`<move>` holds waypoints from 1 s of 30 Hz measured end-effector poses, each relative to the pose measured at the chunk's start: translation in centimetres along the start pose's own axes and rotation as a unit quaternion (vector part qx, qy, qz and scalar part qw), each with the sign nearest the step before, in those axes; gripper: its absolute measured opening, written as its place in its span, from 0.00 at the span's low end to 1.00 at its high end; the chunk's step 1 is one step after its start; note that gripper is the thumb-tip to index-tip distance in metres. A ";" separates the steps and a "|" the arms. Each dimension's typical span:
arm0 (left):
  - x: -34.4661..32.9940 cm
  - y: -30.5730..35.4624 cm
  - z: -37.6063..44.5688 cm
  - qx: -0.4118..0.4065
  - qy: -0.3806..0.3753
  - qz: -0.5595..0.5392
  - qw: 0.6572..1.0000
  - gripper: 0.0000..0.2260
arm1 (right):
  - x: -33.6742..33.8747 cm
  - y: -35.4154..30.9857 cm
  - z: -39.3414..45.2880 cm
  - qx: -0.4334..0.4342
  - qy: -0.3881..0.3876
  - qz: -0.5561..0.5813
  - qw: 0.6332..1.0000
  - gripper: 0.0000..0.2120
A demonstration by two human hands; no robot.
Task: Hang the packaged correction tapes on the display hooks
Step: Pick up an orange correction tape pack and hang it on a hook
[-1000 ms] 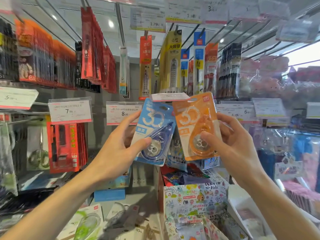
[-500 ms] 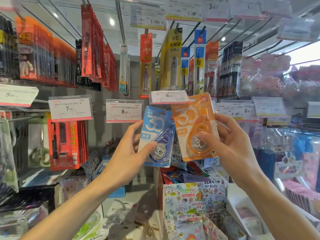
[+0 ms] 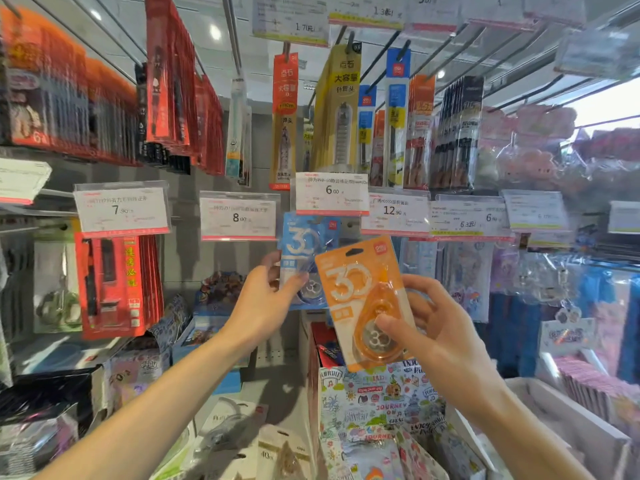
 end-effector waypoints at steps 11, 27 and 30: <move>1.2 -0.7 0.0 -0.017 -0.005 0.091 0.996 0.26 | 0.4 1.3 -0.7 -0.022 -0.007 0.023 0.999 0.23; 6.1 8.7 -5.3 -0.315 0.139 0.220 0.913 0.11 | -1.3 1.9 0.2 -0.042 -0.006 0.096 0.995 0.19; 5.9 10.5 -4.1 -0.335 0.127 0.252 0.899 0.17 | -1.5 1.5 0.3 -0.032 -0.009 0.091 0.995 0.19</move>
Point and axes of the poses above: each hand's wrist, its own z-axis towards the middle knuckle, its own x-axis out of the back of the hand, y = z × x, the point moved 1 cm from there along z, towards the middle knuckle, and after that the axes turned 14 degrees about x, right-handed, at the moved point
